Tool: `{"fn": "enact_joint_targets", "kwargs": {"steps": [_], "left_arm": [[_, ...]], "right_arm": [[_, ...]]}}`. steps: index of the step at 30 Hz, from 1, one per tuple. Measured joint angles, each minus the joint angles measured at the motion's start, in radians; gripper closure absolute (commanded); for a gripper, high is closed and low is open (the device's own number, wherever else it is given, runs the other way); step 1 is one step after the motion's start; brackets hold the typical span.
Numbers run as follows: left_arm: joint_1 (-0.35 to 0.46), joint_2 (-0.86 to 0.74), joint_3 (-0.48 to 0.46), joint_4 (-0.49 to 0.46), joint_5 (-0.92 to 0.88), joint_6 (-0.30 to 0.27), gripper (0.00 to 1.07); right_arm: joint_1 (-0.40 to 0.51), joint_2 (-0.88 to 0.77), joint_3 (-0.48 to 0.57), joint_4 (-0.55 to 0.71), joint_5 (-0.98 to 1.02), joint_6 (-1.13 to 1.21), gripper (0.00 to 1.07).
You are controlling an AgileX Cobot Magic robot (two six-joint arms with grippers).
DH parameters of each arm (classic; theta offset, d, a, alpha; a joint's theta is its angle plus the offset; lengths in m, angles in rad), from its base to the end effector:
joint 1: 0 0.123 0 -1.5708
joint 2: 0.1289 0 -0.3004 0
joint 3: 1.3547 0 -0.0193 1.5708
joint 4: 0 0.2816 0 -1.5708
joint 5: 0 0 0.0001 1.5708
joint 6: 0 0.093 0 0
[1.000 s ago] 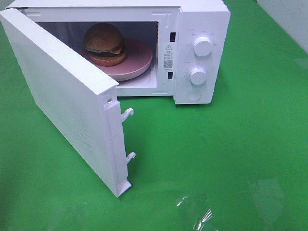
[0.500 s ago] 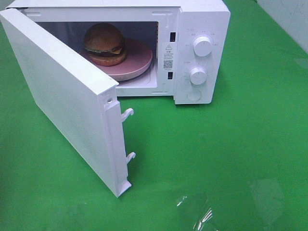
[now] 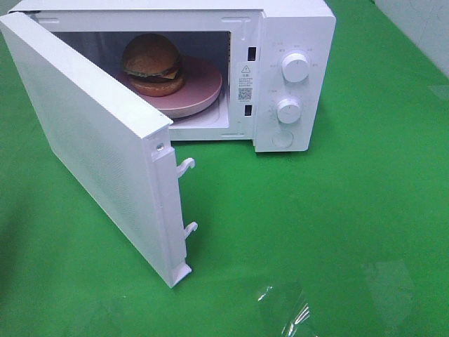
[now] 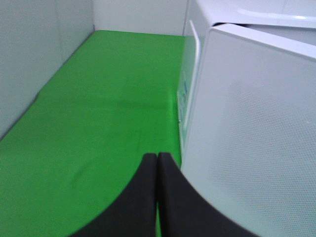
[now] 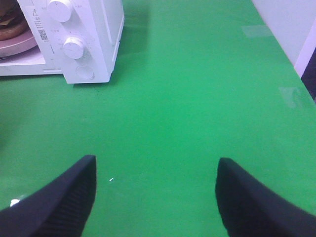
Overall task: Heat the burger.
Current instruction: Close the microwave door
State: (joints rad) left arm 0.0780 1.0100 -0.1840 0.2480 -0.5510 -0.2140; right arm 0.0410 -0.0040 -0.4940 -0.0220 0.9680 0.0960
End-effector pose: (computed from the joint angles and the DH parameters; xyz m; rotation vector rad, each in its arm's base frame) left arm 0.1861 0.0026 0.2019 0.0228 1.7709 -0.0588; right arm 0.0123 -0.0012 0.2972 0.0535 1.9532 0.0644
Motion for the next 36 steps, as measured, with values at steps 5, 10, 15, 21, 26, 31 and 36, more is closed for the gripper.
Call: {"fn": "enact_joint_targets", "kwargs": {"steps": [5, 10, 15, 21, 26, 31, 36], "left_arm": [[0.0, 0.135, -0.05, 0.112, -0.093, -0.073, 1.07], [0.0, 0.254, -0.101, 0.127, -0.158, -0.087, 1.07], [-0.093, 0.378, -0.15, 0.111, -0.211, -0.09, 1.07], [-0.216, 0.445, -0.178, -0.026, -0.215, -0.033, 1.07], [-0.318, 0.498, -0.21, -0.106, -0.216, 0.032, 1.07], [-0.402, 0.554, -0.242, -0.202, -0.231, 0.044, 1.07], [-0.437, 0.581, -0.273, -0.215, -0.233, 0.048, 1.07]], "right_arm": [[0.0, 0.0, 0.0, 0.0, 0.0, 0.0, 0.41], [0.0, 0.0, 0.0, 0.0, 0.0, 0.0, 0.41], [0.0, 0.0, 0.0, 0.0, 0.0, 0.0, 0.41], [0.0, 0.0, 0.0, 0.0, 0.0, 0.0, 0.41], [0.0, 0.0, 0.0, 0.0, 0.0, 0.0, 0.41], [0.0, 0.0, 0.0, 0.0, 0.0, 0.0, 0.41], [0.0, 0.0, 0.0, 0.0, 0.0, 0.0, 0.41]]}}
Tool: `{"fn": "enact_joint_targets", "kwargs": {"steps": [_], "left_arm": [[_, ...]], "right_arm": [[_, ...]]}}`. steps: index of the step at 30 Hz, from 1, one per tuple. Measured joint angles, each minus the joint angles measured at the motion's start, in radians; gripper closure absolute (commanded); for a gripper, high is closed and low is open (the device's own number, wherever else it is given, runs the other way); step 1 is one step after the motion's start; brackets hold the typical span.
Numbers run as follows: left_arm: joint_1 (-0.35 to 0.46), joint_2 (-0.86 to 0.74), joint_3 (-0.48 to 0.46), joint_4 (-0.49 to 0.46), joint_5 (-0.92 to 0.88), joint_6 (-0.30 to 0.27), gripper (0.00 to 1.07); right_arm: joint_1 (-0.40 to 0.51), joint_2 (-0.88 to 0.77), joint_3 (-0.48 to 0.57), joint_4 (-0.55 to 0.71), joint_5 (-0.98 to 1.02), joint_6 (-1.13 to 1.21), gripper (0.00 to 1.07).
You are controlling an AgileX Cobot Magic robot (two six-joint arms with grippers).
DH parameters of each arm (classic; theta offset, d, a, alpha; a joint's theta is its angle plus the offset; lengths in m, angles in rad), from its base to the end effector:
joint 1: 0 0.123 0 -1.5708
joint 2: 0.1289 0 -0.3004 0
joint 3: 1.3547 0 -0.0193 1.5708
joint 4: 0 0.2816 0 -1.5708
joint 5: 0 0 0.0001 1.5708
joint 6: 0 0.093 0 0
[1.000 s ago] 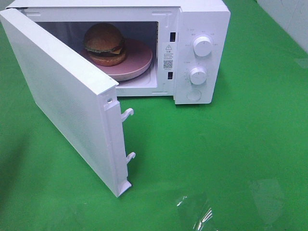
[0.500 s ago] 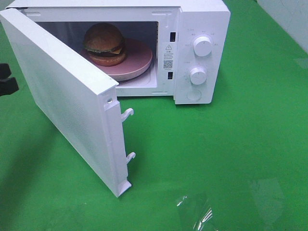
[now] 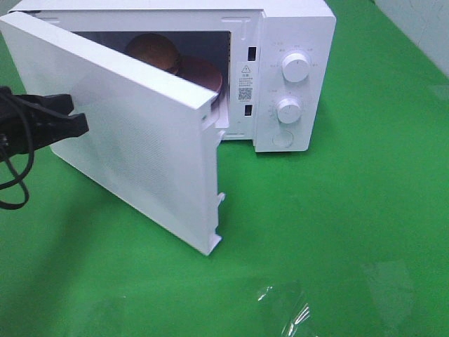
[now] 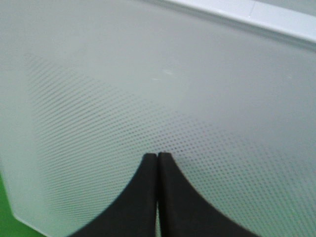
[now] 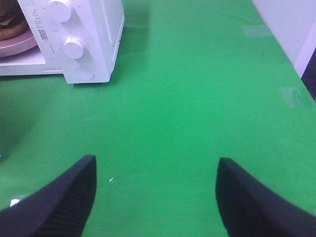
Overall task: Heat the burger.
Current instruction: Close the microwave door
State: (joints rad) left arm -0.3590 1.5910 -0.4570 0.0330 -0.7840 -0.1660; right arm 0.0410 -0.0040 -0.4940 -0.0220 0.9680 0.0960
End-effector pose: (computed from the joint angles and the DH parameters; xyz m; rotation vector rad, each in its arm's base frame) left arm 0.2726 -0.1046 0.1616 0.2162 1.8373 -0.3727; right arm 0.0123 -0.0012 0.2972 0.0535 1.9532 0.0644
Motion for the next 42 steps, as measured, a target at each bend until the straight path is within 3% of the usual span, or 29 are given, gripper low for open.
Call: {"fn": "enact_joint_targets", "kwargs": {"steps": [2, 10, 16, 25, 42], "left_arm": [[-0.058, 0.045, -0.057, -0.009, -0.004, 0.0, 1.07], [-0.143, 0.13, -0.158, -0.075, -0.005, 0.007, 1.07], [-0.215, 0.198, -0.271, -0.155, 0.011, 0.075, 1.07], [-0.262, 0.281, -0.429, -0.198, 0.086, 0.112, 1.07], [-0.322, 0.456, -0.718, -0.157, 0.272, 0.132, 1.07]], "right_arm": [[0.0, 0.0, 0.0, 0.0, 0.0, 0.0, 0.41], [0.0, 0.0, 0.0, 0.0, 0.0, 0.0, 0.41], [0.0, 0.0, 0.0, 0.0, 0.0, 0.0, 0.41], [0.0, 0.0, 0.0, 0.0, 0.0, 0.0, 0.41], [0.0, 0.0, 0.0, 0.0, 0.0, 0.0, 0.41]]}}
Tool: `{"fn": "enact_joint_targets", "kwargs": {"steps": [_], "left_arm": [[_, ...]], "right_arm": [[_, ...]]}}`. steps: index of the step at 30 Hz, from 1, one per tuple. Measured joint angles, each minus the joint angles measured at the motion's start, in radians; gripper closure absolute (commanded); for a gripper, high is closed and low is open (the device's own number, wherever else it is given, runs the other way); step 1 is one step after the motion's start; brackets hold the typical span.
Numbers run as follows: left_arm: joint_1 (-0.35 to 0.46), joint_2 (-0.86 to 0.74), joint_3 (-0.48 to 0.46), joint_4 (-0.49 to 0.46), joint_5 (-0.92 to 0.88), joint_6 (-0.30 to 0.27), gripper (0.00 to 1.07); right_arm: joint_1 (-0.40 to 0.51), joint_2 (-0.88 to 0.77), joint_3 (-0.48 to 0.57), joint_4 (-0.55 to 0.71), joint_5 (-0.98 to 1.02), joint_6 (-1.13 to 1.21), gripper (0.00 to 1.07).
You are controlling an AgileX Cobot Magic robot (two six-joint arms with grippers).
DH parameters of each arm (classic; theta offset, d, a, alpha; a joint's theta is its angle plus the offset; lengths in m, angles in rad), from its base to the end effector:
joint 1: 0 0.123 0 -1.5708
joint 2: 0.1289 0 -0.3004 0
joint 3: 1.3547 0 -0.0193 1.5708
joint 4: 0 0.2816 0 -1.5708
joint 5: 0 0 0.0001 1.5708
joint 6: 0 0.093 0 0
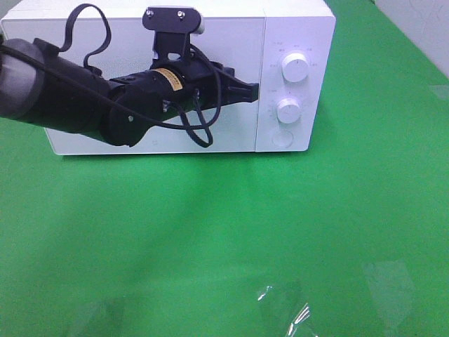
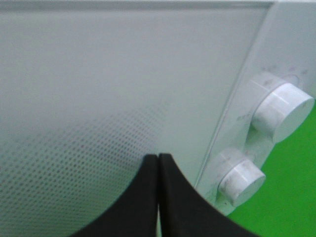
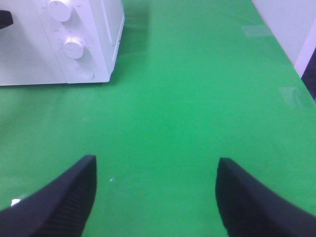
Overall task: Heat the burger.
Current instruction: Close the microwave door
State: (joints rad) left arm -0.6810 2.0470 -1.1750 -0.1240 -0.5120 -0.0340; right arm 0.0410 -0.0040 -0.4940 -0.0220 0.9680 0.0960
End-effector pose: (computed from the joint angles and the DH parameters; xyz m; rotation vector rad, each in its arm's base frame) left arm 0.3711 -0.2934 0.1593 0.4582 1.8214 -0.5158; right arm 0.0123 -0.0012 0.2972 0.0535 1.9532 0.0644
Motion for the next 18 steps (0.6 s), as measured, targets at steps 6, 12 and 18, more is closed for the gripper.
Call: {"fn": "enact_joint_targets", "kwargs": {"steps": [6, 12, 18], "left_arm": [[-0.005, 0.009, -0.013, -0.002, 0.022, 0.002, 1.07], [-0.011, -0.027, -0.02, -0.059, 0.168, 0.002, 0.93], [-0.031, -0.075, -0.025, -0.073, 0.35, 0.002, 0.47]], "right_arm": [[0.0, 0.0, 0.0, 0.0, 0.0, 0.0, 0.41], [0.0, 0.0, 0.0, 0.0, 0.0, 0.0, 0.41], [0.0, 0.0, 0.0, 0.0, 0.0, 0.0, 0.41]]}}
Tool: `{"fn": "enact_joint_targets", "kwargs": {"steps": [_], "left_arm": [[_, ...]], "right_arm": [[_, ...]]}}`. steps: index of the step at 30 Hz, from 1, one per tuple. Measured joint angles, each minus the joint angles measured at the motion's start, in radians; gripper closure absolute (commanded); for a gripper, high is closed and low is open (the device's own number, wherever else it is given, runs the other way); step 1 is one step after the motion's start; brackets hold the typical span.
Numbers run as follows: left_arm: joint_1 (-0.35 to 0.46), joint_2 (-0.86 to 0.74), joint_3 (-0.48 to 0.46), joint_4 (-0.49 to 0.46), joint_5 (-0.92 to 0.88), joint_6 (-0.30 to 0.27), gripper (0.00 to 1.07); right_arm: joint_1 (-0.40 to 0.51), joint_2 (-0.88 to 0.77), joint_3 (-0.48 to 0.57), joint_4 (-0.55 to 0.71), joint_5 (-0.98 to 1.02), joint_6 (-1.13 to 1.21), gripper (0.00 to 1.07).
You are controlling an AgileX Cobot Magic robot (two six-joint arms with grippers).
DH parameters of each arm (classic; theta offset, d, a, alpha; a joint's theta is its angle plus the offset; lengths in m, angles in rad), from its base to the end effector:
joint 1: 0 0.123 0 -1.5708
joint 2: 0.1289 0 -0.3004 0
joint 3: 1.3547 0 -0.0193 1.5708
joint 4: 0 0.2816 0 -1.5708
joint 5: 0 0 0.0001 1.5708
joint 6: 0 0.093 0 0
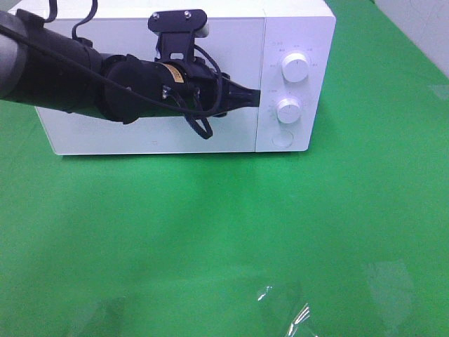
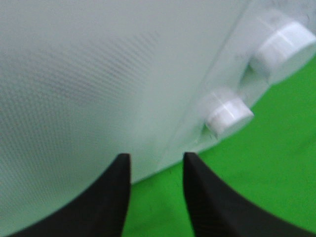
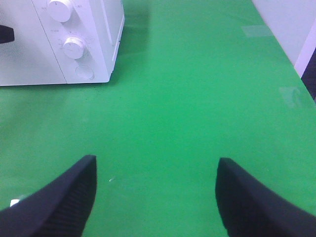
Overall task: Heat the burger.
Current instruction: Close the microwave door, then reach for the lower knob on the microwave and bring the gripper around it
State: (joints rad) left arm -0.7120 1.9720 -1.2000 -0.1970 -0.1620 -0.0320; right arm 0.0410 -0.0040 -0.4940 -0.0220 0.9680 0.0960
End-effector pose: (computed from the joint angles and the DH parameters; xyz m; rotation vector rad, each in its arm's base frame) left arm 0.3521 -0.3000 0.1723 0.4958 2.0832 -0.5274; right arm 0.0123 -0.0012 0.2972 0.0535 1.9532 0.0644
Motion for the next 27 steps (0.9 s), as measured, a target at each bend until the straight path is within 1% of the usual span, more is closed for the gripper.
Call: {"fn": "enact_joint_targets", "kwargs": {"steps": [1, 2, 3, 4, 5, 6, 7, 8, 10, 11, 12, 15, 17, 18, 19, 22, 24, 25, 26, 27], "left_arm": [[-0.012, -0.02, 0.0, -0.001, 0.086, 0.0, 0.22], [-0.018, -0.03, 0.0, -0.001, 0.133, 0.0, 0.11], [-0.018, -0.03, 0.0, -0.001, 0.133, 0.0, 0.11], [-0.029, -0.048, 0.0, -0.001, 0.225, 0.0, 0.07], [-0.029, -0.048, 0.0, -0.001, 0.225, 0.0, 0.07], [-0.037, -0.066, 0.0, -0.009, 0.315, -0.001, 0.08], [-0.039, -0.077, 0.0, -0.017, 0.367, -0.004, 0.08], [-0.039, -0.077, 0.0, -0.017, 0.367, -0.004, 0.08], [-0.042, -0.129, 0.0, -0.04, 0.545, -0.004, 0.08], [-0.042, -0.129, 0.0, -0.04, 0.545, -0.004, 0.08], [-0.042, -0.158, -0.001, -0.043, 0.621, -0.005, 0.08], [-0.042, -0.174, -0.002, -0.045, 0.663, -0.005, 0.08], [-0.042, -0.233, -0.002, -0.041, 0.812, -0.005, 0.08], [-0.042, -0.233, -0.002, -0.041, 0.812, -0.005, 0.08], [-0.042, -0.264, -0.002, -0.028, 0.878, -0.011, 0.08], [-0.038, -0.28, -0.002, -0.019, 0.907, -0.022, 0.08], [0.004, -0.334, -0.003, 0.022, 1.017, -0.062, 0.08], [0.004, -0.334, -0.003, 0.022, 1.017, -0.062, 0.08], [0.047, -0.359, -0.005, 0.043, 1.071, -0.068, 0.08], [0.047, -0.359, -0.005, 0.043, 1.071, -0.068, 0.08]], "right_arm": [[0.0, 0.0, 0.0, 0.0, 0.0, 0.0, 0.41], [0.0, 0.0, 0.0, 0.0, 0.0, 0.0, 0.41], [0.0, 0.0, 0.0, 0.0, 0.0, 0.0, 0.41], [0.0, 0.0, 0.0, 0.0, 0.0, 0.0, 0.41], [0.0, 0.0, 0.0, 0.0, 0.0, 0.0, 0.41], [0.0, 0.0, 0.0, 0.0, 0.0, 0.0, 0.41], [0.0, 0.0, 0.0, 0.0, 0.0, 0.0, 0.41], [0.0, 0.0, 0.0, 0.0, 0.0, 0.0, 0.41], [0.0, 0.0, 0.0, 0.0, 0.0, 0.0, 0.41], [0.0, 0.0, 0.0, 0.0, 0.0, 0.0, 0.41], [0.0, 0.0, 0.0, 0.0, 0.0, 0.0, 0.41], [0.0, 0.0, 0.0, 0.0, 0.0, 0.0, 0.41], [0.0, 0.0, 0.0, 0.0, 0.0, 0.0, 0.41], [0.0, 0.0, 0.0, 0.0, 0.0, 0.0, 0.41], [0.0, 0.0, 0.0, 0.0, 0.0, 0.0, 0.41], [0.0, 0.0, 0.0, 0.0, 0.0, 0.0, 0.41], [0.0, 0.0, 0.0, 0.0, 0.0, 0.0, 0.41], [0.0, 0.0, 0.0, 0.0, 0.0, 0.0, 0.41], [0.0, 0.0, 0.0, 0.0, 0.0, 0.0, 0.41], [0.0, 0.0, 0.0, 0.0, 0.0, 0.0, 0.41]]}}
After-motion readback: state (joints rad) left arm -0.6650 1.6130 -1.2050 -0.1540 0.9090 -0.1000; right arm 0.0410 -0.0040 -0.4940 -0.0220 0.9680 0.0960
